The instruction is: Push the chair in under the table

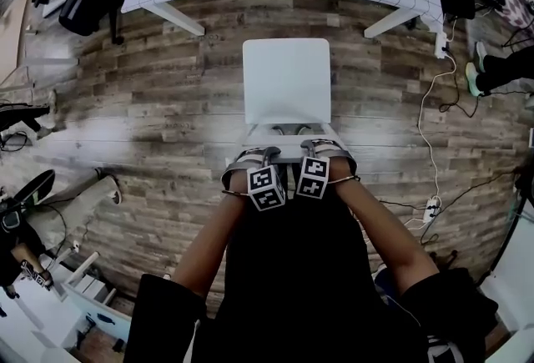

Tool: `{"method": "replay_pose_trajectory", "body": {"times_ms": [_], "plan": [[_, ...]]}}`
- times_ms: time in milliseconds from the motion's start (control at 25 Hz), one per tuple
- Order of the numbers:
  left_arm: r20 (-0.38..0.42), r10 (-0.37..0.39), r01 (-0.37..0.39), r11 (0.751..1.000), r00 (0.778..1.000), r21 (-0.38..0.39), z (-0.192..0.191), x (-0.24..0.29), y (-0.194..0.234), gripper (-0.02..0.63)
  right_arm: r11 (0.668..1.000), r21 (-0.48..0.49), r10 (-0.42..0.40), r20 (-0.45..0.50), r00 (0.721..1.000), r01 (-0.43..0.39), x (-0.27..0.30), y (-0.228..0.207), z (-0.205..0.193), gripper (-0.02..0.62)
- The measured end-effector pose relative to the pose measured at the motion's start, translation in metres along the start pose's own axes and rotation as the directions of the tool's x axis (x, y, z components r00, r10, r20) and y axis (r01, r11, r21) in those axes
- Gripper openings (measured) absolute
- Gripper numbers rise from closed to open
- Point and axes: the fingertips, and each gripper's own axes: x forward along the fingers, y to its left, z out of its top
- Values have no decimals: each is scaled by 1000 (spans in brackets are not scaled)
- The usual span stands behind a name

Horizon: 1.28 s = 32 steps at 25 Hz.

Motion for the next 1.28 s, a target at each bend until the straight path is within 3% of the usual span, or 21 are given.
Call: {"method": "replay_pose_trajectory", "body": {"times_ms": [160, 400, 600, 720, 800, 1160, 1280], "plan": [[-34, -11, 12, 1000, 999, 17, 10, 10, -2, 201, 1000, -11, -7, -33, 999, 7, 5, 1, -5, 198], [-157, -12, 34, 990, 988, 138, -3, 29, -6, 202, 1000, -18, -13, -49, 999, 12, 9, 1, -4, 176], [-169, -27, 50, 989, 985, 136, -27, 36, -4, 222, 999, -39, 2, -35, 999, -4, 13, 3, -1, 153], [-203, 16, 15, 989, 979, 150, -36, 40, 5, 164, 999, -50, -15, -33, 999, 14, 13, 2, 1, 143], [-212, 52, -19, 988, 976, 155, -38, 42, 13, 86, 998, -56, -28, -38, 999, 25, 14, 1, 2, 125], [-205, 49, -19, 989, 977, 147, -37, 44, 13, 83, 992, -92, -90, -48, 995, 85, 15, -1, 0, 65], [-201, 49, -19, 989, 978, 145, -30, 44, 18, 84, 992, -90, -91, -50, 995, 86, 12, -8, -5, 72]]}}
